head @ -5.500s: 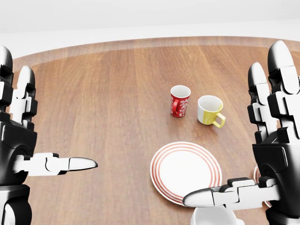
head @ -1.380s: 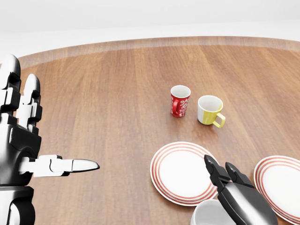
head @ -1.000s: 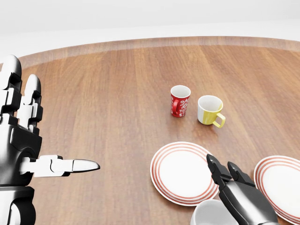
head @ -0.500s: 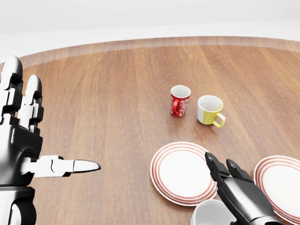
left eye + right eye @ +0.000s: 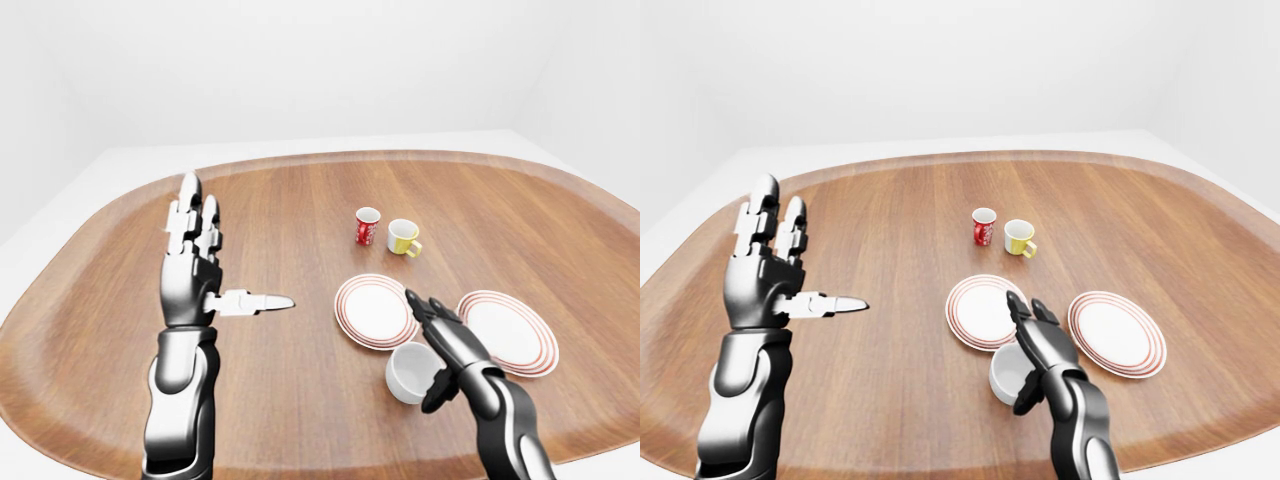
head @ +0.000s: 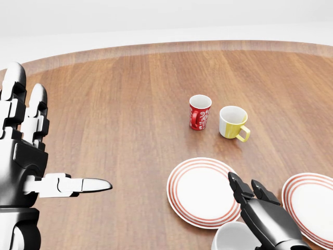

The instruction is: Put the white mug on the left plate.

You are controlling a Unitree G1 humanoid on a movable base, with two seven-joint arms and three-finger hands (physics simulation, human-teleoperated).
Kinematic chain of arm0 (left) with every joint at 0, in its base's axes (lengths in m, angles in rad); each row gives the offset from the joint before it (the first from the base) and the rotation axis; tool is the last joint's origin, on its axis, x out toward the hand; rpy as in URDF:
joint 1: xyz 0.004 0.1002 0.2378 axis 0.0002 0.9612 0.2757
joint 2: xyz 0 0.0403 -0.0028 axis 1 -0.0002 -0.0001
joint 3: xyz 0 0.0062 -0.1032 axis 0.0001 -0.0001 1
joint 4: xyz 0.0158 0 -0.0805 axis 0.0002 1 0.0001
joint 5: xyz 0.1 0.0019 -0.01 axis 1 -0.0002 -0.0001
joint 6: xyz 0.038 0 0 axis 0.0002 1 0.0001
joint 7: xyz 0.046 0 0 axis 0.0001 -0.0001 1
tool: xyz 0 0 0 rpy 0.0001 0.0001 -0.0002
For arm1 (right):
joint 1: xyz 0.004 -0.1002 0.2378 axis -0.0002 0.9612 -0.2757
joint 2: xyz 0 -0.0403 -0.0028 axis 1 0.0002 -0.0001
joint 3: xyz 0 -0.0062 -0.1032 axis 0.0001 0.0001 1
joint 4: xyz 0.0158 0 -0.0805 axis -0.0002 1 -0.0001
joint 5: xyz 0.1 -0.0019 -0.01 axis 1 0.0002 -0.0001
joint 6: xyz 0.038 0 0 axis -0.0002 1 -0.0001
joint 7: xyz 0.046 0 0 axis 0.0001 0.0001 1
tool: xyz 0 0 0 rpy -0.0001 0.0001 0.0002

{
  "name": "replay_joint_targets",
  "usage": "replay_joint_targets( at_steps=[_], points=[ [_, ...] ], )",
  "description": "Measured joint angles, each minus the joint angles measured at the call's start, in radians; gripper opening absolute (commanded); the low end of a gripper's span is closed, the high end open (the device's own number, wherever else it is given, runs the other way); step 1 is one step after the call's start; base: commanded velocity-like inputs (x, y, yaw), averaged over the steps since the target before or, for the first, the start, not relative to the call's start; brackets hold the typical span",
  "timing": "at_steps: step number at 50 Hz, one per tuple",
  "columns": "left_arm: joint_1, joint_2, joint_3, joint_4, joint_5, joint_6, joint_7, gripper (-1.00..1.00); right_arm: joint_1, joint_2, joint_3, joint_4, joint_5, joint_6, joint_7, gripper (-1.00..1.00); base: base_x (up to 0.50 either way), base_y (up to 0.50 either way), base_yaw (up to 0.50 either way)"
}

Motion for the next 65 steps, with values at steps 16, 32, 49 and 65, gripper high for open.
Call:
replay_joint_targets(
  at_steps=[16, 32, 49, 65],
  points=[
    [-0.003, 0.000, -0.001, 0.004, -0.001, 0.000, 0.000, 1.00, -0.022, -0.004, 0.013, 0.048, -0.004, 0.000, -0.042, 1.00, 0.00, 0.00, 0.00],
    [-0.004, 0.000, -0.001, 0.006, 0.000, 0.000, 0.001, 1.00, -0.034, -0.010, 0.025, 0.087, -0.005, 0.000, -0.078, 1.00, 0.00, 0.00, 0.00],
    [-0.004, 0.001, 0.000, 0.006, -0.001, 0.000, 0.001, 1.00, -0.026, -0.012, 0.037, 0.104, -0.013, 0.000, -0.096, 1.00, 0.00, 0.00, 0.00],
    [-0.003, 0.001, 0.001, 0.005, -0.001, 0.000, 0.000, 1.00, -0.021, -0.014, 0.044, 0.121, -0.018, 0.000, -0.104, 1.00, 0.00, 0.00, 0.00]
  ],
)
